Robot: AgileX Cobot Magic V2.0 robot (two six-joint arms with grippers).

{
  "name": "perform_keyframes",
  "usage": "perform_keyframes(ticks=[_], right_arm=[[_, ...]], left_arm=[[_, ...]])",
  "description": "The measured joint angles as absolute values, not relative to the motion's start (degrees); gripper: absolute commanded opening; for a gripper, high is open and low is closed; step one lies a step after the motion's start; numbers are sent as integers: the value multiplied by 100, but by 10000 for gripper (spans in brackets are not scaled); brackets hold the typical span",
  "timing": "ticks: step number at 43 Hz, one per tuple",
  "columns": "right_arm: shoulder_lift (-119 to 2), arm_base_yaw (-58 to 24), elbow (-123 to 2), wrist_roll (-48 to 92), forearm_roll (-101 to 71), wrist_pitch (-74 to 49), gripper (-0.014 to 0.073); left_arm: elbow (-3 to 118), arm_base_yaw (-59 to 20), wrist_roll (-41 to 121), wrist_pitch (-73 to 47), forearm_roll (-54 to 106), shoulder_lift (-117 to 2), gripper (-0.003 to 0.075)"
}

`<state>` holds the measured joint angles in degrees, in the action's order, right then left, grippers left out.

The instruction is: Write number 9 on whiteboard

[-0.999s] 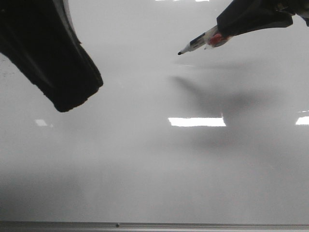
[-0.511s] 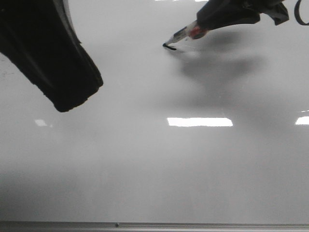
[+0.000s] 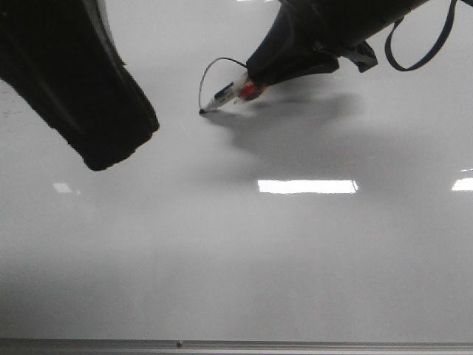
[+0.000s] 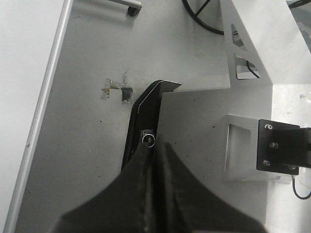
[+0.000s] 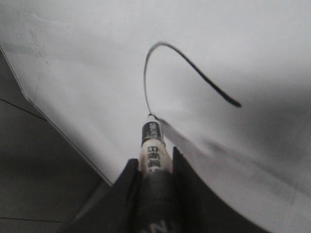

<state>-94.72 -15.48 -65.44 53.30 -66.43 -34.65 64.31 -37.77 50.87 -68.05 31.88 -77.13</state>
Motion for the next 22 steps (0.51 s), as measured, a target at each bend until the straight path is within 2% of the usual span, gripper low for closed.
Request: perform_keyframes(ticks=[8, 22], right_arm=[[-9084, -1259, -6238, 5132, -6286, -3455, -58], [-8776, -1009, -6473, 5097, -6221, -3341, -58]], left_arm=[[6431, -3777, 5087, -6805, 3200, -7713, -19], [6431, -3777, 5087, -6795, 3207, -7713, -19]])
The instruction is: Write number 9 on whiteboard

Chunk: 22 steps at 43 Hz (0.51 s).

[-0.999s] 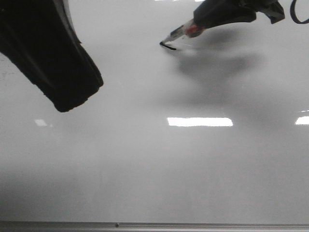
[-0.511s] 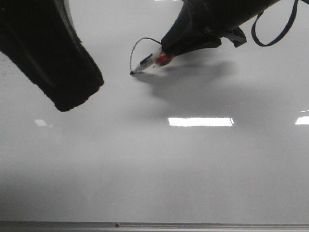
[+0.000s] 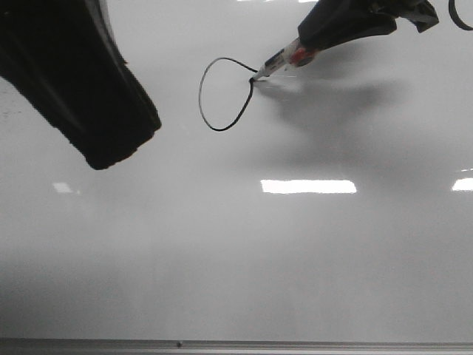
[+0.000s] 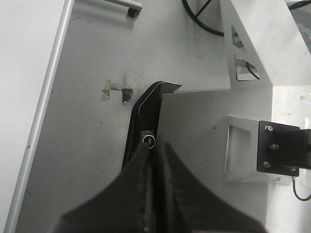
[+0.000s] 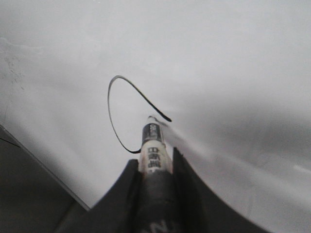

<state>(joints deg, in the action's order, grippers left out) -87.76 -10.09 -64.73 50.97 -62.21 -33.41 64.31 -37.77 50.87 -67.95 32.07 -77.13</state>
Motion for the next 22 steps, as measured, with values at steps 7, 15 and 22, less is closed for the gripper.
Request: perform_keyframes(ticks=[7, 15, 22], right_arm=[[-8776, -1009, -6473, 5097, -6221, -3327, -58], [-8776, -1009, -6473, 5097, -6221, -3327, -58], [-8752, -1009, -6359, 5097, -6222, -3305, -58]], left_arm=[[6431, -3777, 5087, -6795, 3207, -7713, -19], [6431, -3777, 5087, -6795, 3207, -7713, -19], [6431, -3777, 5087, -6795, 3207, -7713, -19]])
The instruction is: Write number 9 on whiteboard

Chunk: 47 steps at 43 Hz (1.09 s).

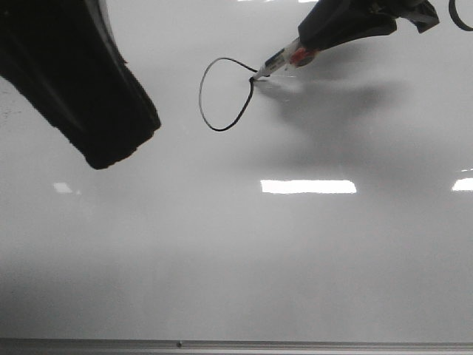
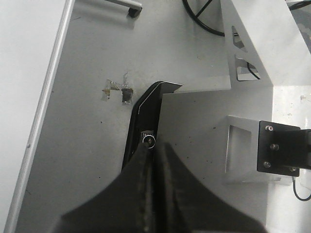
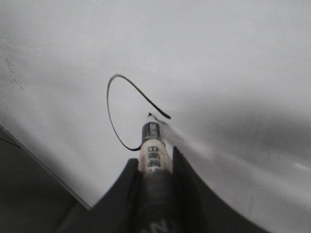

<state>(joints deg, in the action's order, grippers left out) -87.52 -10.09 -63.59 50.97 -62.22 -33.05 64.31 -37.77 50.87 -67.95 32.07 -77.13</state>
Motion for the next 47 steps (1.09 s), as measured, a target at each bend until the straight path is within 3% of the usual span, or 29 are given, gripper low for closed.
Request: perform_keyframes(ticks=[17, 30, 43, 47], right_arm=[[-8752, -1178, -5061, 5107, -6222, -2968, -58], [-8785, -1187, -4998, 5247, -6207, -3125, -58], [-8109, -1168, -5716, 6169, -6151, -5463, -58], [-8051, -1168, -5945, 6253, -5911, -6307, -58]], left_arm=[[6431, -3777, 5087, -6795, 3207, -7713, -19], [6431, -3777, 5087, -6795, 3207, -7713, -19], [6431, -3777, 5087, -6723, 3221, -7713, -15], [6431, -3777, 5087, -6634, 3295, -7713, 45]])
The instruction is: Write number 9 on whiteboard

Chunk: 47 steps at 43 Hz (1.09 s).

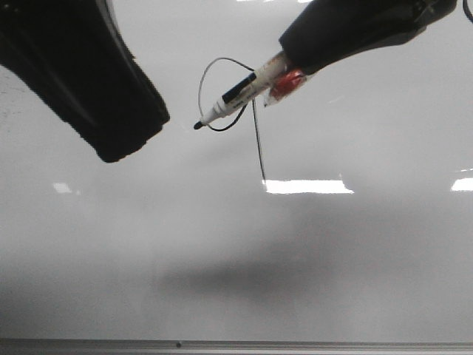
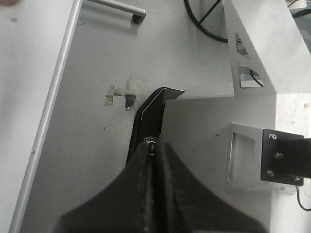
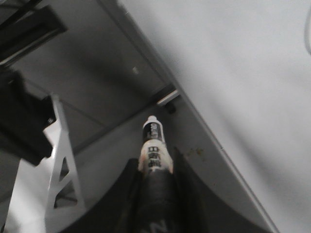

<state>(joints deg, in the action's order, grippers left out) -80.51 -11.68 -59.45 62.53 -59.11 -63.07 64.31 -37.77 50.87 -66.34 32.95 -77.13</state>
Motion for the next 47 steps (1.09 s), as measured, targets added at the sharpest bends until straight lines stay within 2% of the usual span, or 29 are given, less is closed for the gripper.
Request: perform_keyframes(ticks=[2, 9, 12, 21, 27, 39, 43, 47], right_arm=[[-8051, -1168, -5996, 6261, -5802, -6560, -58], [-8051, -1168, -6021, 6250, -5529, -6853, -58], [-8051, -1179, -6021, 6241, -5529, -6858, -58], [-8051, -1738, -6021, 6206, -5637, -6858, -58], [-8051, -2093, -6078, 6170, -5708, -6902, -58], [-8039, -2131, -6287, 6080, -5896, -6904, -58], [-7993, -2131, -6309, 6069, -5921, -6904, -58], [-7961, -2131, -6309, 6071, -5921, -6904, -58]], left_arm=[[6441, -3777, 5087, -6622, 3353, -7713, 98], [6623, -3777, 5087, -6672, 3423, -7713, 404], [6697, -3777, 5087, -6650, 3447, -7713, 459], [6734, -3777, 5289, -6510, 3592, -7713, 410], [6734, -3777, 5342, -6459, 3600, -7713, 410], [6734, -3777, 5376, -6451, 3605, -7713, 405], [6734, -3777, 5376, -6451, 3605, -7713, 358], [6734, -3777, 5376, -6451, 3614, -7713, 271]])
